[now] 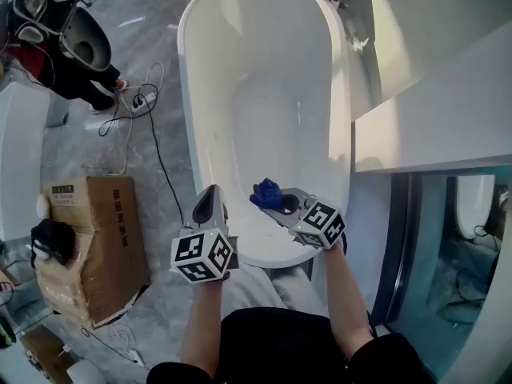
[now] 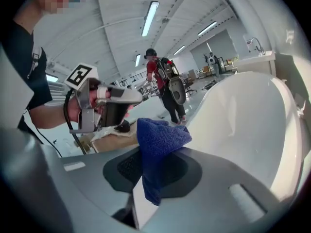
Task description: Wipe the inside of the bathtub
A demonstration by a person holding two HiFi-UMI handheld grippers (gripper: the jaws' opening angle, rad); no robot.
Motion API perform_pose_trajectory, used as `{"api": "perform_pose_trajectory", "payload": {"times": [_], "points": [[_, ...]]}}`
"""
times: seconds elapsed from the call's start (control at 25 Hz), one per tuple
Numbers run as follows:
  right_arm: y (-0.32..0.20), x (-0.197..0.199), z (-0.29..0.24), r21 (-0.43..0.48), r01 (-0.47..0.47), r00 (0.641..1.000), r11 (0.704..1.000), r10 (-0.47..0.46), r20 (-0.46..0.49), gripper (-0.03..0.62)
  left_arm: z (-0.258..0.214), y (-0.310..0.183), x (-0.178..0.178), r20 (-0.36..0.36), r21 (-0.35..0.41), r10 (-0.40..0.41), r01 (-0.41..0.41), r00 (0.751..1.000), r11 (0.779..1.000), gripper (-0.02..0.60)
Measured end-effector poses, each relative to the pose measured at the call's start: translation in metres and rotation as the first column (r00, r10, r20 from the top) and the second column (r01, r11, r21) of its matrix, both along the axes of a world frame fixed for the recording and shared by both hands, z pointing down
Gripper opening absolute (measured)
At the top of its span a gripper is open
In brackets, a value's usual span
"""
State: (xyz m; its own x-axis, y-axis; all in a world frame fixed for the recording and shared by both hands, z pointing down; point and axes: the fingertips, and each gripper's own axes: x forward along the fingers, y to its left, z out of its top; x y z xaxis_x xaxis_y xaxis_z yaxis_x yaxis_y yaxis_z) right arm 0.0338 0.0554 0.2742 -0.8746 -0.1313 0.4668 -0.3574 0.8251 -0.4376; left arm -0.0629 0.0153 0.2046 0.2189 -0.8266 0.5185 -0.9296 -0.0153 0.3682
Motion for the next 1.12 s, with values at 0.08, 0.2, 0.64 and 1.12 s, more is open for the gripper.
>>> {"api": "perform_pose_trajectory", "payload": {"times": [0.08, 0.2, 0.64, 1.12], "points": [[-0.019, 0.006, -0.026, 0.052, -0.042, 0.999, 0.998, 0.041, 0.014, 0.074, -0.014, -0.006, 0.006, -0.005, 0.017, -0.016, 0.016, 1.0, 1.0, 0.002], [-0.045, 0.017, -0.057, 0.127, -0.079, 0.997, 0.989, 0.077, 0.021, 0.074, -0.035, -0.021, 0.024, 0.001, 0.056, -0.014, 0.014, 1.0, 0.998, 0.002], [-0.079, 0.035, -0.193, 0.347, -0.287, 0.957, 0.893, 0.25, 0.149, 0.074, -0.128, -0.025, 0.042, 0.028, 0.205, 0.013, -0.018, 1.0, 0.979, 0.002], [-0.089, 0.063, -0.299, 0.491, -0.481, 0.877, 0.726, 0.401, 0.265, 0.075, -0.213, -0.037, 0.075, 0.092, 0.368, 0.098, -0.125, 0.991, 0.922, 0.002]]}}
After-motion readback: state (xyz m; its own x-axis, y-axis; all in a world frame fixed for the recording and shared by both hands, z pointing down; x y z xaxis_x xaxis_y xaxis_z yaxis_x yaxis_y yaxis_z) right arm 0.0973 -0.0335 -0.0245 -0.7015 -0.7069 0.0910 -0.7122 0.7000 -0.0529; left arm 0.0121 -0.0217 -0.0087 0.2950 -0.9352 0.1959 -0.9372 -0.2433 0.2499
